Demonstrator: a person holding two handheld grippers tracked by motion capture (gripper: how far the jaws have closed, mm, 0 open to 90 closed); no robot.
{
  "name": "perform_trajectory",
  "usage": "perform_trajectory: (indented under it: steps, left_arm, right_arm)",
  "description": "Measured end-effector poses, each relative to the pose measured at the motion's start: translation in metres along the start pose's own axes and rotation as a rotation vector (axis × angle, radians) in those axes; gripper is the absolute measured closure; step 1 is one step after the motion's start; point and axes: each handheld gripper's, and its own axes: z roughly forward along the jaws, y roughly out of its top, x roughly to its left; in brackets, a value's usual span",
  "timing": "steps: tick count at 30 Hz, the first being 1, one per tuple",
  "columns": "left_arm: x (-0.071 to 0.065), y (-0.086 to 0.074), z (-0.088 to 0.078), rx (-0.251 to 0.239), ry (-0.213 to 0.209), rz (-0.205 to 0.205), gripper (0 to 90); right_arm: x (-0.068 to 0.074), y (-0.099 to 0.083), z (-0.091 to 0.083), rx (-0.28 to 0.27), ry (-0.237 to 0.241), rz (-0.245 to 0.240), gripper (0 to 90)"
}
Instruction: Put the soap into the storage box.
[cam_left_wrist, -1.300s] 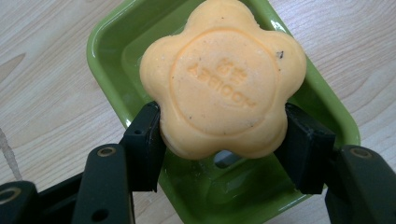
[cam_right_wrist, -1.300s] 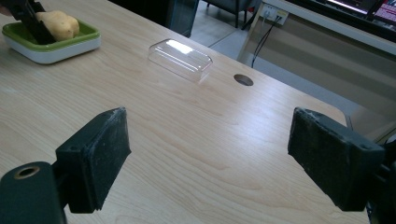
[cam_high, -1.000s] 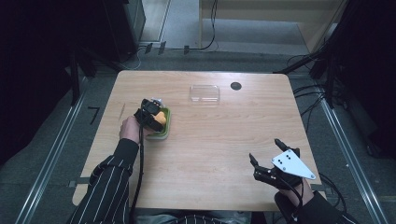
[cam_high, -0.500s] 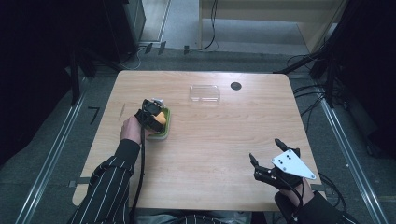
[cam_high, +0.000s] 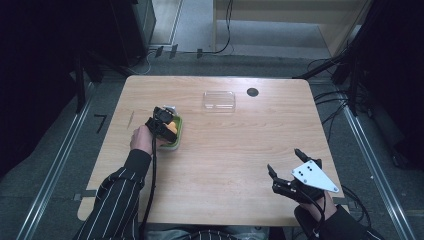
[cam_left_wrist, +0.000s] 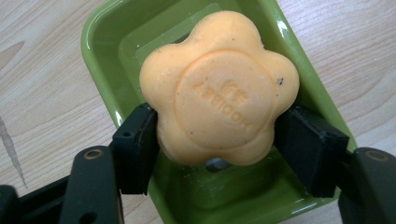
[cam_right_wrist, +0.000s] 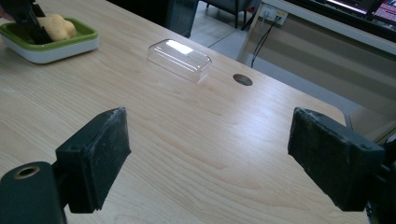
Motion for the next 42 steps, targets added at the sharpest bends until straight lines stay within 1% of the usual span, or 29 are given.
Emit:
perform_trajectory:
  steps: [3, 6, 8, 11, 12, 18, 20, 22, 24, 26, 28, 32, 35, 36, 37, 39, 40, 42]
  left_arm:
    - [-0.001, 0.001, -0.002, -0.011, 0.023, -0.006, 30.2]
    - [0.0, 0.001, -0.004, -0.02, 0.026, -0.011, 29.8]
    - [0.001, 0.001, -0.004, -0.016, 0.03, -0.014, 28.8]
    - [0.001, 0.001, -0.005, -0.011, 0.02, -0.018, 26.4]
    - [0.001, 0.001, -0.005, -0.012, 0.026, -0.021, 25.3]
    - [0.003, -0.001, -0.01, 0.005, 0.013, -0.032, 16.4]
    - [0.004, -0.002, -0.012, 0.013, 0.012, -0.036, 14.9]
    - [0.004, -0.004, -0.014, 0.013, -0.003, -0.047, 13.4]
    - [0.006, -0.005, -0.018, 0.018, -0.011, -0.047, 12.9]
    - [0.006, -0.008, -0.022, 0.026, -0.014, -0.055, 10.0]
    - [0.006, -0.011, -0.025, 0.028, -0.018, -0.057, 9.1]
    - [0.005, -0.017, -0.028, 0.045, -0.037, -0.055, 6.6]
    - [0.004, -0.02, -0.031, 0.052, -0.034, -0.051, 3.9]
    - [0.003, -0.022, -0.032, 0.061, -0.037, -0.046, 3.9]
    - [0.002, -0.024, -0.033, 0.056, -0.033, -0.048, 3.6]
    - [0.0, -0.028, -0.035, 0.071, -0.041, -0.036, 3.3]
    - [-0.001, -0.03, -0.036, 0.069, -0.042, -0.032, 3.0]
    - [-0.003, -0.034, -0.039, 0.078, -0.05, -0.032, 2.3]
  right_arm:
    - [-0.001, 0.0, -0.001, -0.001, 0.0, -0.002, 13.5]
    - [-0.001, -0.001, -0.001, 0.0, -0.003, 0.0, 13.4]
    - [-0.001, -0.001, -0.001, 0.002, -0.005, 0.003, 13.4]
    - [-0.001, -0.001, -0.002, 0.0, -0.006, 0.004, 13.4]
    - [-0.001, -0.001, -0.002, 0.0, -0.006, 0.003, 13.4]
    - [0.0, -0.001, -0.002, 0.003, -0.009, 0.001, 13.4]
    - [-0.001, -0.001, -0.003, 0.003, -0.01, 0.0, 13.4]
    - [-0.001, -0.001, -0.003, 0.0, -0.012, 0.004, 13.4]
    - [0.0, -0.001, -0.003, 0.003, -0.009, -0.001, 13.4]
    - [0.0, -0.001, -0.004, 0.002, -0.012, -0.003, 13.4]
    - [0.0, -0.001, -0.004, 0.005, -0.014, 0.001, 13.4]
    - [0.0, -0.001, -0.005, 0.007, -0.014, -0.004, 13.4]
    - [-0.001, -0.001, -0.005, 0.004, -0.018, 0.004, 13.4]
    - [-0.001, -0.001, -0.005, 0.004, -0.018, 0.004, 13.4]
    - [0.0, -0.001, -0.005, 0.007, -0.015, -0.002, 13.4]
    - [0.0, -0.001, -0.005, 0.009, -0.015, -0.005, 13.4]
    - [0.0, -0.001, -0.005, 0.009, -0.014, -0.005, 13.4]
    - [0.0, -0.001, -0.005, 0.008, -0.016, 0.0, 13.4]
